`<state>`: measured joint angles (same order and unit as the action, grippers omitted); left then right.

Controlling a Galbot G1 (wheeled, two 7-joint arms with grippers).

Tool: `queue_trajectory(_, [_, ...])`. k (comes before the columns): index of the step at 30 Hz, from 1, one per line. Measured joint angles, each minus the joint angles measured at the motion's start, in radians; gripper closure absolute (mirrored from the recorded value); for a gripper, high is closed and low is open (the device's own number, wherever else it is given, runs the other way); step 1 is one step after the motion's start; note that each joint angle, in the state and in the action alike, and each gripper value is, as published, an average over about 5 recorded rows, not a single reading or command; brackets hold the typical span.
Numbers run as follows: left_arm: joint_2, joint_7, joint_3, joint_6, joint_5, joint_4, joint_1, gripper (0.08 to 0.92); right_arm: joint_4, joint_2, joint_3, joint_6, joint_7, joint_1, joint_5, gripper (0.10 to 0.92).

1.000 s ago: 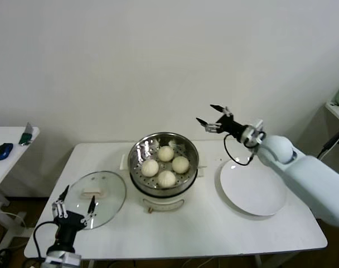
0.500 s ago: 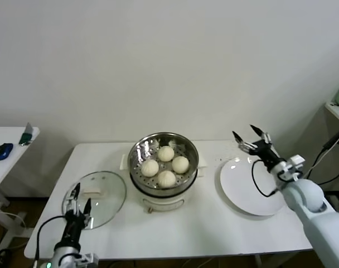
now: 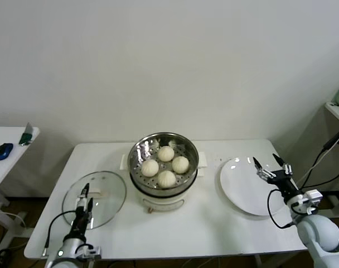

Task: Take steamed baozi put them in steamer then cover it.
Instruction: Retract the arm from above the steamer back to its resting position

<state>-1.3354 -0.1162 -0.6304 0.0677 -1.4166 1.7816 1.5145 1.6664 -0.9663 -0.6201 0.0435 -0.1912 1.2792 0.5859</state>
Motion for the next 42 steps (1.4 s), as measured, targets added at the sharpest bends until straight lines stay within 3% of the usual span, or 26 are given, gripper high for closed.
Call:
queue_trajectory(19, [0.008, -0.043, 0.012, -0.023, -0.066, -0.232, -0.171, 0.177, 0.008, -0.063, -0.073, 0.002, -0.011, 0.069, -0.059, 0.203])
queue_trajectory(42, [0.014, -0.066, 0.018, -0.024, -0.036, -0.373, -0.295, 0.189, -0.005, -0.11, -0.081, 0.022, -0.034, 0.091, -0.126, 0.203])
